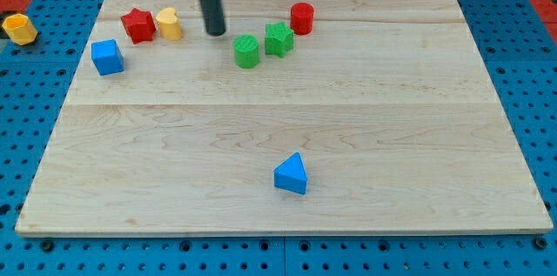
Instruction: Push the red circle towards top left side of the board
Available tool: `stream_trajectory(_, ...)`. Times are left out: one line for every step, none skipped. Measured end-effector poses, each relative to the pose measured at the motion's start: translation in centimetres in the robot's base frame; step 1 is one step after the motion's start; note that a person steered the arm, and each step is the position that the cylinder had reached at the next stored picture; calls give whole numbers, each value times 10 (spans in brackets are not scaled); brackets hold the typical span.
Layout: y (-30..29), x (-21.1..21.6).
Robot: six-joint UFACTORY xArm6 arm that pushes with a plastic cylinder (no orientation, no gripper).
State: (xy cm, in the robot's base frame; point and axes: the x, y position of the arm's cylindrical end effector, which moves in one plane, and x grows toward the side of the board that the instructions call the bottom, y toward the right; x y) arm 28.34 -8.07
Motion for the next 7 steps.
stream_trajectory(7, -38)
stream_trajectory(103, -60)
stream_trajectory(188, -60)
stream_trajectory(146, -9)
stream_trajectory(70, -7)
stream_trajectory(5, -8)
stream_trajectory(-51, -8)
